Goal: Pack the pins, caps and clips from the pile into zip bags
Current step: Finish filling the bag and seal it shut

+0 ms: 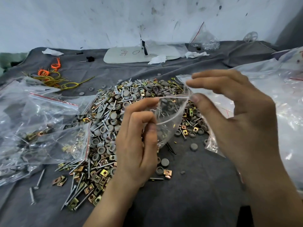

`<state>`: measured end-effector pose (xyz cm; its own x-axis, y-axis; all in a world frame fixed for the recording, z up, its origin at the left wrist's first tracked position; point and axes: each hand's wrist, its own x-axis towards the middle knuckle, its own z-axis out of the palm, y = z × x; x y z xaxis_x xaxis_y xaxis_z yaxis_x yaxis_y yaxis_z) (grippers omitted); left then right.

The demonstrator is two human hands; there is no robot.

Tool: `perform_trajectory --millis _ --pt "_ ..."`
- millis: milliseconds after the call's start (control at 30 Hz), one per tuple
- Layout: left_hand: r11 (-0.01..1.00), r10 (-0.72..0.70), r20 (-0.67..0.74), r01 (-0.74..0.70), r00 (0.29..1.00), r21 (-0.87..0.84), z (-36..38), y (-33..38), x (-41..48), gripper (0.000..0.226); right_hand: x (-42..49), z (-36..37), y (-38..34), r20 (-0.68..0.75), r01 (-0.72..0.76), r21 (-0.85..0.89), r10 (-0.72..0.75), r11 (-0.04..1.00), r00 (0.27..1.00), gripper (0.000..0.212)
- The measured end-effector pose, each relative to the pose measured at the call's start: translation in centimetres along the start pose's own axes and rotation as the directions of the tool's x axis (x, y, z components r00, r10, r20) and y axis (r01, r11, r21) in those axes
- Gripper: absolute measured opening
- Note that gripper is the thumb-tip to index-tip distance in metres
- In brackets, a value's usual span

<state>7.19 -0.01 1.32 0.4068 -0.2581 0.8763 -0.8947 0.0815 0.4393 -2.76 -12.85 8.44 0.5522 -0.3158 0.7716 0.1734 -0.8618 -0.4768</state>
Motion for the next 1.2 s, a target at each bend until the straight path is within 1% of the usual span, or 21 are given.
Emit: perform_trajectory --millis 67,100,133,167,200,233,267,300,333,367,467,567,667,733,833,900,1000,1100,1133,1167,1200 --pt "0.999 -0.032 -0.039 0.031 0.999 -0.011 -0.1 -0.2 0.1 0.013 0.0 -0.3 0.7 -0.047 -0.092 0.038 0.094 0.995 0.994 0.015" --pt "0.999 -0.048 -0.065 0.047 0.997 -0.018 -0.2 -0.3 0.1 0.014 0.1 -0.4 1.3 -0.032 -0.165 0.048 0.166 0.985 0.986 0.014" --pt "0.998 -0.068 -0.092 0.066 0.993 -0.024 -0.3 -0.4 0.2 0.015 0.2 -0.5 2.0 0.030 -0.264 0.040 0.263 0.964 0.964 0.013" --pt "0.996 -0.092 -0.119 0.089 0.989 -0.030 -0.4 -0.6 0.3 0.017 0.1 -0.5 2.8 0.144 -0.377 -0.013 0.375 0.926 0.916 0.012" --pt "0.993 -0.118 -0.142 0.115 0.983 -0.033 -0.5 -0.8 0.4 0.017 -0.1 -0.4 3.7 0.291 -0.466 -0.122 0.480 0.876 0.827 0.010" --pt "0.990 -0.142 -0.159 0.140 0.977 -0.028 -0.6 -1.0 0.4 0.016 -0.4 -0.3 4.6 0.436 -0.506 -0.249 0.562 0.826 0.703 0.010" --pt "0.986 -0.165 -0.173 0.164 0.971 -0.020 -0.7 -1.3 0.4 0.014 -0.8 0.1 5.2 0.545 -0.508 -0.357 0.617 0.784 0.568 0.012" --pt "0.982 -0.186 -0.186 0.187 0.965 -0.012 -0.8 -1.6 0.4 0.012 -1.2 0.6 5.7 0.612 -0.491 -0.428 0.643 0.759 0.461 0.015" --pt "0.979 -0.203 -0.198 0.205 0.959 -0.010 -0.9 -1.8 0.4 0.010 -1.6 1.1 5.9 0.644 -0.476 -0.457 0.648 0.752 0.406 0.017" --pt "0.976 -0.214 -0.208 0.216 0.955 -0.011 -1.0 -2.0 0.4 0.009 -1.8 1.6 6.1 0.649 -0.469 -0.464 0.649 0.752 0.397 0.018" --pt "0.975 -0.220 -0.204 0.224 0.954 -0.001 -1.2 -2.2 0.5 0.007 -2.0 2.4 6.5 0.629 -0.444 -0.475 0.646 0.760 0.432 0.018" --pt "0.973 -0.225 -0.180 0.232 0.957 0.015 -1.4 -2.3 0.5 0.003 -2.0 2.4 6.8 0.635 -0.431 -0.459 0.627 0.777 0.451 0.018" --pt "0.963 -0.268 -0.181 0.265 0.946 -0.039 -1.6 -2.0 0.8 0.011 -2.1 2.3 6.9 0.639 -0.441 -0.433 0.613 0.786 0.464 0.020" --pt "0.965 -0.258 -0.182 0.245 0.949 -0.092 -1.8 -1.8 1.1 0.016 -2.1 2.2 7.2 0.631 -0.445 -0.422 0.609 0.790 0.482 0.022" --pt "0.969 -0.220 -0.172 0.195 0.960 -0.154 -2.3 -1.5 1.5 0.018 -2.0 1.9 7.6 0.609 -0.493 -0.373 0.608 0.786 0.509 0.024" --pt "0.965 -0.226 -0.151 0.200 0.962 -0.167 -2.7 -1.3 1.6 0.017 -1.9 1.8 7.7 0.606 -0.524 -0.336 0.606 0.783 0.515 0.025" --pt "0.945 -0.272 -0.099 0.246 0.957 -0.214 -2.8 -0.9 1.8 0.013 -1.8 1.8 7.6 0.609 -0.549 -0.298 0.598 0.781 0.520 0.024" --pt "0.922 -0.297 -0.046 0.274 0.954 -0.274 -3.0 -0.5 1.9 0.014 -1.9 2.0 7.7 0.590 -0.582 -0.232 0.589 0.779 0.553 0.021" --pt "0.896 -0.321 -0.001 0.303 0.947 -0.325 -3.1 -0.5 2.0 0.014 -1.9 2.0 7.7 0.579 -0.601 -0.200 0.589 0.774 0.565 0.019" --pt "0.845 -0.355 0.069 0.352 0.932 -0.403 -3.2 -0.4 2.1 0.012 -1.9 2.0 7.7 0.567 -0.624 -0.162 0.590 0.764 0.575 0.018" --pt "0.767 -0.384 0.165 0.413 0.908 -0.491 -3.4 -0.2 2.2 0.007 -1.9 2.0 7.6 0.555 -0.652 -0.116 0.593 0.749 0.583 0.016"
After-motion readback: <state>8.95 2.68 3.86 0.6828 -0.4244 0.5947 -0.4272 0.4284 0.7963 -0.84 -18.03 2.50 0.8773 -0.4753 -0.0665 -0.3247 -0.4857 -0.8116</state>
